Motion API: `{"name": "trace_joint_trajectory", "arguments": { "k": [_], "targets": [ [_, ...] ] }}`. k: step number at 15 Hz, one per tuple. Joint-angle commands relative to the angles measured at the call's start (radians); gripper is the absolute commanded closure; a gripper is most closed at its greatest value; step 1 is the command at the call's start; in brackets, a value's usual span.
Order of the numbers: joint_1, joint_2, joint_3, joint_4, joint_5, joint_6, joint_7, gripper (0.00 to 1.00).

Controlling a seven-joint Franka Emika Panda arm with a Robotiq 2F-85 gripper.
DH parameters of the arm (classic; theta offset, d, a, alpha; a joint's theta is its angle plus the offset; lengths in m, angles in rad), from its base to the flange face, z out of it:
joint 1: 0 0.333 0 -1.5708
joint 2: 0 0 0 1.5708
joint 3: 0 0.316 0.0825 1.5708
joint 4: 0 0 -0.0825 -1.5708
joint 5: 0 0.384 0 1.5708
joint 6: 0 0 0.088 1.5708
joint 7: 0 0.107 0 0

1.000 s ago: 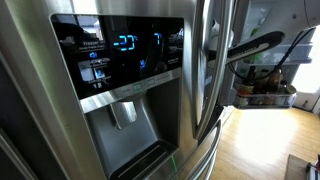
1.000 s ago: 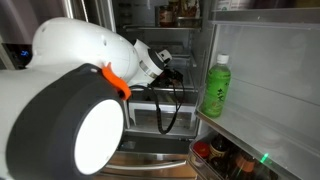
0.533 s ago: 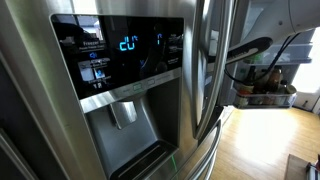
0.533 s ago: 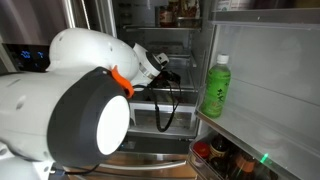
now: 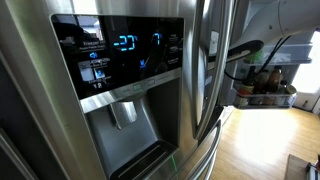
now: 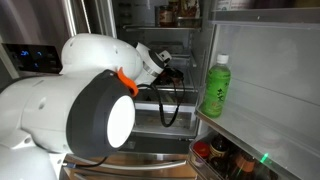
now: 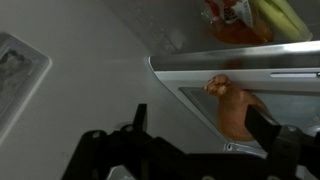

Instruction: Put the onion in the vegetable drawer

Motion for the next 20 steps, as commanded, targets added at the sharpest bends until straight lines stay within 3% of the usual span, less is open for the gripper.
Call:
{"name": "trace_joint_trajectory", "arguments": {
  "k": [1, 4, 8, 11, 16, 19, 20],
  "targets": [
    [0.017, 0.040, -0.026, 0.051, -0.016, -0.026, 0.010, 0.00],
    [0.017, 0.056, -0.028, 0.059, -0.005, -0.029, 0.000, 0.00],
    [0.018, 0.073, -0.028, 0.069, 0.005, -0.036, -0.007, 0.11],
    [0.014, 0.080, -0.020, 0.070, 0.026, -0.042, -0.021, 0.14],
    [0.014, 0.088, -0.016, 0.069, 0.048, -0.043, -0.038, 0.12],
    [0.012, 0.089, -0.013, 0.065, 0.064, -0.035, -0.049, 0.28],
    [0.012, 0.090, -0.013, 0.066, 0.071, -0.036, -0.053, 0.47]
  ]
}}
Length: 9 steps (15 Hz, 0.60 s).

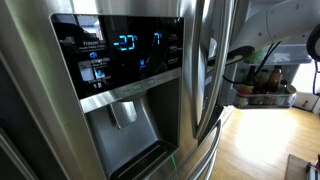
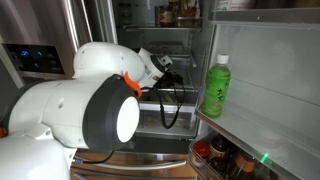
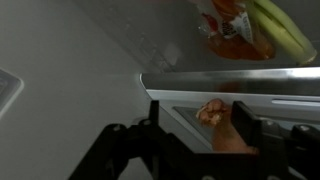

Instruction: Put the onion in the vegetable drawer

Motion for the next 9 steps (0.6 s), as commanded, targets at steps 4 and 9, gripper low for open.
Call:
{"name": "trace_joint_trajectory", "arguments": {
  "k": [4, 9],
  "targets": [
    [0.009, 0.015, -0.005, 0.020, 0.068, -0.018, -0.050, 0.69],
    [0.014, 0.016, -0.009, 0.023, 0.095, -0.020, -0.065, 1.00]
  ]
}}
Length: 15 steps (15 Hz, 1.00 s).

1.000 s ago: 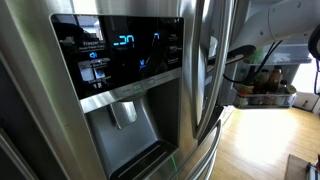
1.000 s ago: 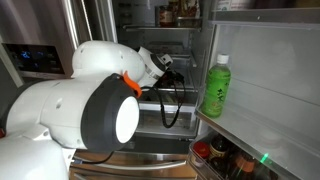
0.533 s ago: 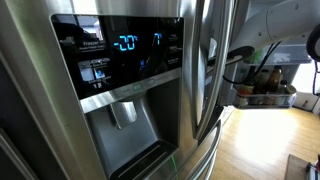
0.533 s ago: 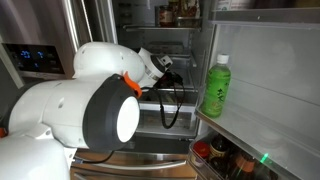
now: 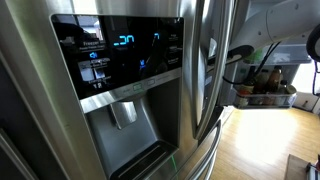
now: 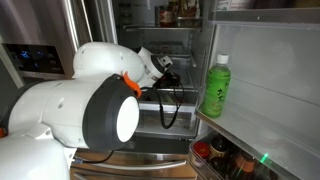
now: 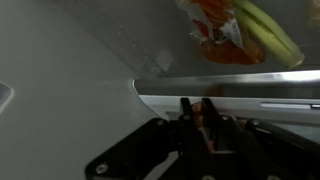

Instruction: Put the onion in the vegetable drawer

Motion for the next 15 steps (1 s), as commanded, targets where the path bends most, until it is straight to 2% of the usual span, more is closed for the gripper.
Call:
{"name": "trace_joint_trajectory", "arguments": {
  "k": [1, 4, 10, 15],
  "targets": [
    [0.010, 0.015, -0.010, 0.024, 0.041, -0.020, -0.035, 1.00],
    [0.012, 0.015, -0.011, 0.029, 0.054, -0.022, -0.047, 0.99],
    [0.035, -0.036, -0.006, 0.030, 0.082, -0.097, -0.081, 0.99],
    [0.057, -0.101, 0.003, 0.033, 0.095, -0.225, -0.117, 0.99]
  ]
}}
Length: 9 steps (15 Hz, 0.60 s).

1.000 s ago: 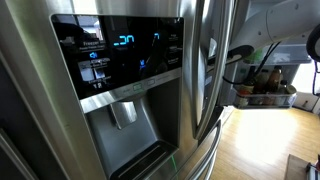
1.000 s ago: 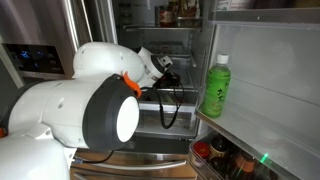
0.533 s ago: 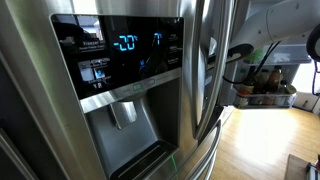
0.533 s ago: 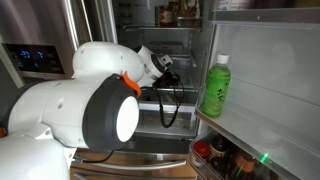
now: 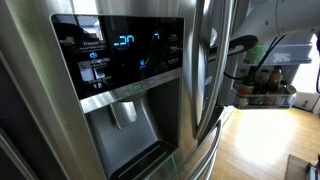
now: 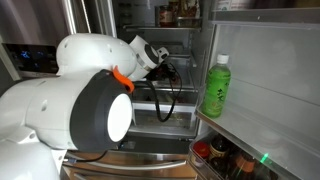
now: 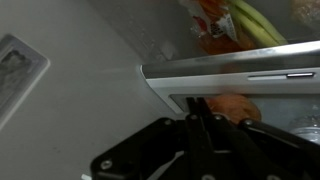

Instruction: Put the onion in the vegetable drawer

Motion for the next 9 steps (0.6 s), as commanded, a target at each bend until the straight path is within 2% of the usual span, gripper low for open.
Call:
{"name": "trace_joint_trajectory", "arguments": {
  "k": [1, 9],
  "targets": [
    [0.015, -0.063, 0.003, -0.018, 0.024, -0.104, -0.043, 0.99],
    [0.006, -0.155, 0.033, -0.073, 0.022, -0.202, -0.149, 0.99]
  ]
}}
